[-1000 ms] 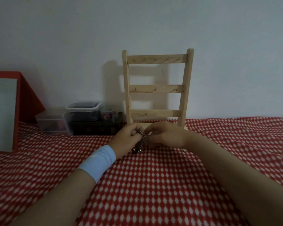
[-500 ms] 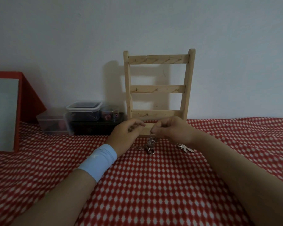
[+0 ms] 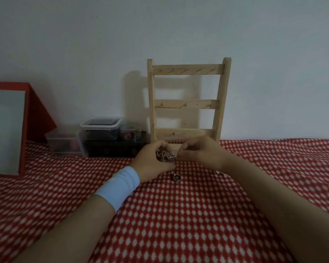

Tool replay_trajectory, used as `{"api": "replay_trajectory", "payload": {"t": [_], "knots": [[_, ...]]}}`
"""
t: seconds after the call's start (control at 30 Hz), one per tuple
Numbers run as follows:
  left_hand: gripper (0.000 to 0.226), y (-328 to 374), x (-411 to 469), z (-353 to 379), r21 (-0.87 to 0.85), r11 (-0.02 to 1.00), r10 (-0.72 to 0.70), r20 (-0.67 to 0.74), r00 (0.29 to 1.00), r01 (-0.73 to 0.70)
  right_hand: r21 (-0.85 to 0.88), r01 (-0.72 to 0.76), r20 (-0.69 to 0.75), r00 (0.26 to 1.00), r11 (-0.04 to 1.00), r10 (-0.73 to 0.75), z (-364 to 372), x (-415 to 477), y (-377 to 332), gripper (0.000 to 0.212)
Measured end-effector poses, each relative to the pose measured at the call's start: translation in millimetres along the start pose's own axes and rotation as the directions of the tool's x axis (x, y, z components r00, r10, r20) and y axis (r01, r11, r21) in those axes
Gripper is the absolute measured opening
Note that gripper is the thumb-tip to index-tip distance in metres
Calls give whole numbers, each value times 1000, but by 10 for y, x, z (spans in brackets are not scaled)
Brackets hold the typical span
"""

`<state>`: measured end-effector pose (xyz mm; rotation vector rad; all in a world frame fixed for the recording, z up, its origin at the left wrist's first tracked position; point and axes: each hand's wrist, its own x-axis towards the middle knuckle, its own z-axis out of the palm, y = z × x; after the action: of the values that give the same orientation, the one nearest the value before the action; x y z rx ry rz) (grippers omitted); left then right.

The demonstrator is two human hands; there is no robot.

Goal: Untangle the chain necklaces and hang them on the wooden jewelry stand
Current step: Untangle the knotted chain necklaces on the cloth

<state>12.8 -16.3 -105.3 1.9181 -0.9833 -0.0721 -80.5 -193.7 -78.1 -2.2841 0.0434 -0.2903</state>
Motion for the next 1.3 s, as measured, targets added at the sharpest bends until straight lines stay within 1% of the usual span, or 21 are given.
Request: {"api": "replay_trajectory", "payload": {"t": [0.07, 0.1, 0.23, 0.3, 0.37, 0.4, 0.43, 0.47, 0.5, 0.57, 0.6, 0.7, 0.77, 0.83, 0.87, 1.0, 1.07, 1.13, 1.2, 1.27, 1.3], "knots": [[41, -11, 1, -13, 24, 1000, 18, -26, 999, -17, -120, -4, 60, 998, 993, 11, -17, 0, -30, 9], [42, -10, -3, -20, 37, 999, 26, -41, 999, -25, -147, 0, 71, 997, 989, 10, -25, -2, -41, 10], [40, -20, -14, -20, 107, 992, 82, -79, 994, -73, -66, -13, 89, 996, 998, 19, -40, -20, -55, 13], [40, -17, -13, -2, 111, 989, 105, -88, 991, -95, 65, -79, 139, 988, 995, 69, -25, -24, -50, 17], [42, -8, -13, 19, 126, 985, 130, -84, 988, -119, 287, -194, 221, 966, 938, 132, 1, -32, -64, 20], [43, -1, -12, 30, 138, 982, 141, -78, 987, -129, 359, -236, 247, 957, 903, 152, 19, -28, -63, 23], [44, 1, -13, 41, 147, 979, 150, -74, 986, -138, 385, -258, 255, 953, 886, 166, 36, -31, -80, 27], [45, 1, -13, 50, 151, 978, 158, -69, 985, -146, 356, -264, 248, 952, 896, 182, 46, -31, -96, 32], [45, 4, -13, 55, 154, 976, 163, -62, 985, -151, 279, -250, 227, 955, 927, 189, 48, -42, -126, 34], [44, 4, -13, 59, 154, 977, 154, -33, 988, -147, 91, -207, 169, 967, 974, 190, 43, -80, -203, 30], [43, 4, -14, 58, 139, 981, 138, -11, 990, -135, 51, -189, 147, 973, 981, 180, 40, -90, -221, 26], [41, 7, -16, 38, 66, 994, 78, 57, 995, -81, 68, -157, 104, 983, 985, 149, 30, -89, -191, 18], [39, -1, -12, 25, -50, 998, 31, 119, 992, -26, 87, -156, 83, 985, 984, 149, 32, -89, -171, 17], [33, -5, -9, 25, -193, 980, -19, 172, 985, 53, 121, -158, 89, 985, 980, 148, 22, -102, -156, 18], [28, -3, -12, 28, -218, 973, -37, 181, 983, 77, 142, -159, 96, 985, 977, 147, 14, -106, -145, 19], [10, -29, 16, -6, -91, 992, -77, 133, 988, 89, 165, -192, 137, 976, 967, 170, -20, -89, -94, 28], [12, -33, 25, -20, -121, 986, -107, 92, 990, 118, 179, -229, 166, 966, 957, 200, -11, -62, -61, 31], [17, -51, 54, -17, -150, 978, -137, 53, 989, 144, 190, -283, 176, 952, 940, 251, 9, -50, -38, 27], [17, -77, 63, -12, -187, 967, -160, 70, 985, 170, 239, -317, 208, 940, 918, 270, 29, -55, -30, 27], [7, -91, 56, -24, -164, 968, -172, 119, 978, 190, 246, -314, 226, 939, 917, 260, 26, -56, -26, 28], [11, -79, 58, -36, -191, 954, -208, 129, 970, 230, 242, -309, 227, 940, 920, 256, 20, -50, -20, 28]]}}
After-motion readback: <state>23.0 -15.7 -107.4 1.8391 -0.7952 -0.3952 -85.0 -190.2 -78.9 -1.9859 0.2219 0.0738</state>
